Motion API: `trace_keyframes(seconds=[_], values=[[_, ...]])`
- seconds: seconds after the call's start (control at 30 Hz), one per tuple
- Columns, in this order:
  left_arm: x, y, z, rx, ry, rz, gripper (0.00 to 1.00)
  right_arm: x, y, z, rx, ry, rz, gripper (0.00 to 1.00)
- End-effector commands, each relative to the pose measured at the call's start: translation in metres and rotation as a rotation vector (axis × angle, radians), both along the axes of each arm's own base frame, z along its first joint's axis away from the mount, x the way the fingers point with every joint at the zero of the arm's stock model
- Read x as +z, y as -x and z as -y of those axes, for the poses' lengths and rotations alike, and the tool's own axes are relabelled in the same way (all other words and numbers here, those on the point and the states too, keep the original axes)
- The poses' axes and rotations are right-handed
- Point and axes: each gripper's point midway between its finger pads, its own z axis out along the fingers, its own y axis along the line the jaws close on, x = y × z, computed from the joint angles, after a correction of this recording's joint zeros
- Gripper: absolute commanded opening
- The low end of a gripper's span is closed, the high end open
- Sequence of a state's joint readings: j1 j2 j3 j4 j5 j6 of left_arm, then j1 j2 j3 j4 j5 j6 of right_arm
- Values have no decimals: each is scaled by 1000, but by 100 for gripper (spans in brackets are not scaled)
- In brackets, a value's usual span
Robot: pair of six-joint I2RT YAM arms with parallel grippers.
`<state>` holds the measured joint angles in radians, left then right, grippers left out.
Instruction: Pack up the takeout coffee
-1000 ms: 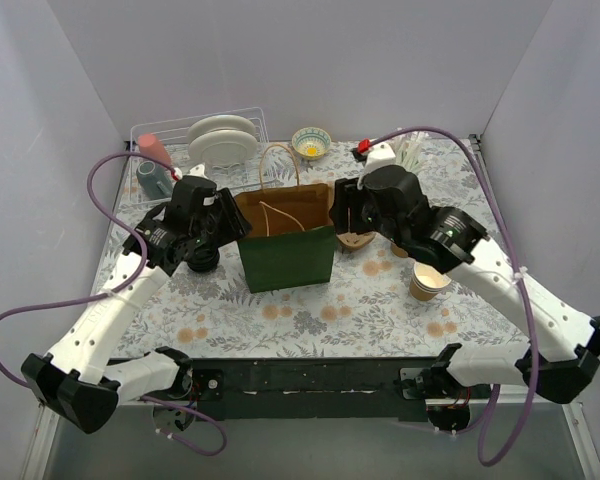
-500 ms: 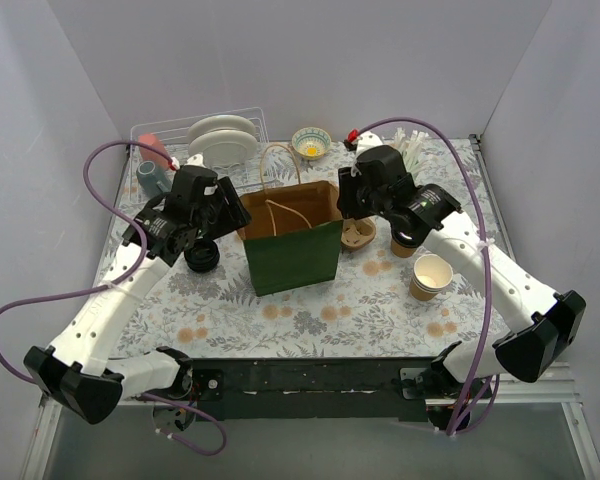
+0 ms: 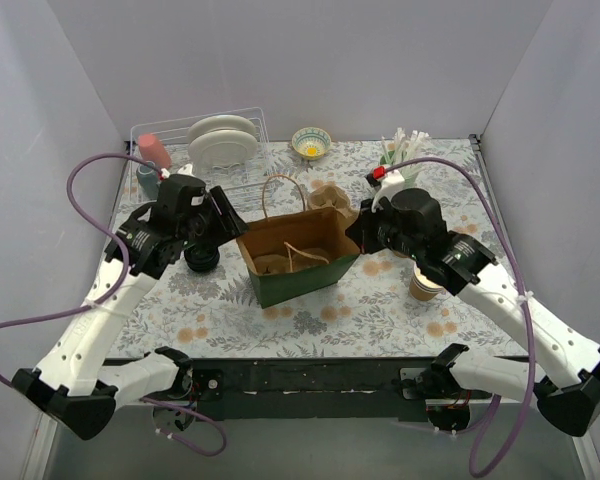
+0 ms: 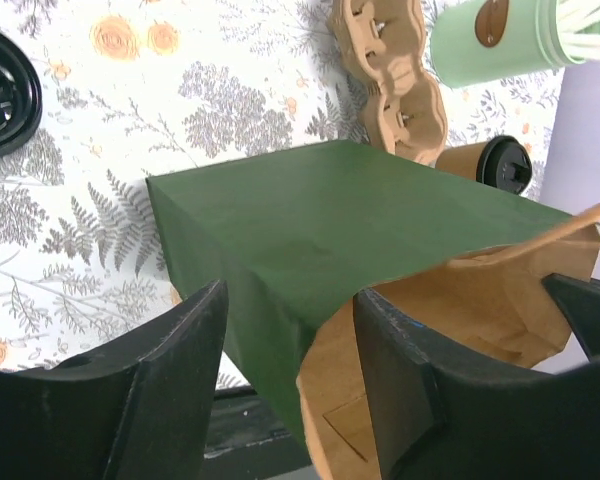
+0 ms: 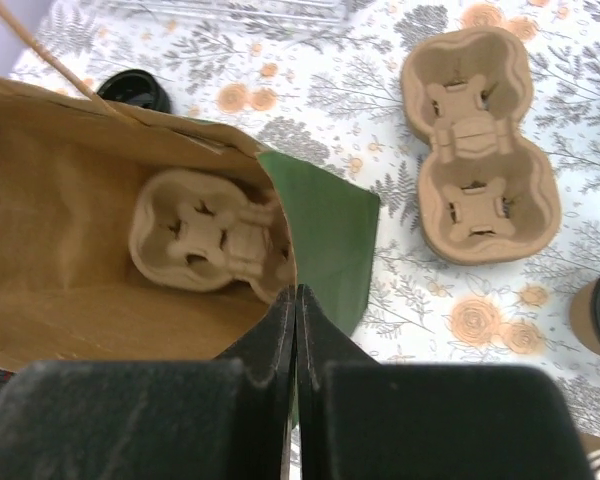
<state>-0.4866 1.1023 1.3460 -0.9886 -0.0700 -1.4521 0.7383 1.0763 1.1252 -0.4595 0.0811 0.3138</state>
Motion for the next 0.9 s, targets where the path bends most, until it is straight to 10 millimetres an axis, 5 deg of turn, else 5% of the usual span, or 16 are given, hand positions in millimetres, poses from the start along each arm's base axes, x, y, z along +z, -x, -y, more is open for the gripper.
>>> trace_keyframes(seconds=[0.0, 0.33, 0.5, 0.73, 0.83, 0.87], values=[[7, 18, -2, -19, 55, 33, 52, 15, 10, -9, 11, -120, 43, 1], [17, 41, 5, -57, 170, 36, 48, 10, 17, -1, -38, -148, 21, 1], [-1, 43, 5, -45, 170, -2, 45, 6, 20, -3, -37, -160, 12, 1], [-1, 32, 5, -65, 127, 45, 8, 14, 24, -6, -16, -186, 25, 1], [5, 29, 7, -149, 79, 128, 0, 30, 30, -10, 47, -206, 69, 14], [6, 29, 9, -196, 59, 160, 0, 36, 33, -10, 69, -208, 87, 27]])
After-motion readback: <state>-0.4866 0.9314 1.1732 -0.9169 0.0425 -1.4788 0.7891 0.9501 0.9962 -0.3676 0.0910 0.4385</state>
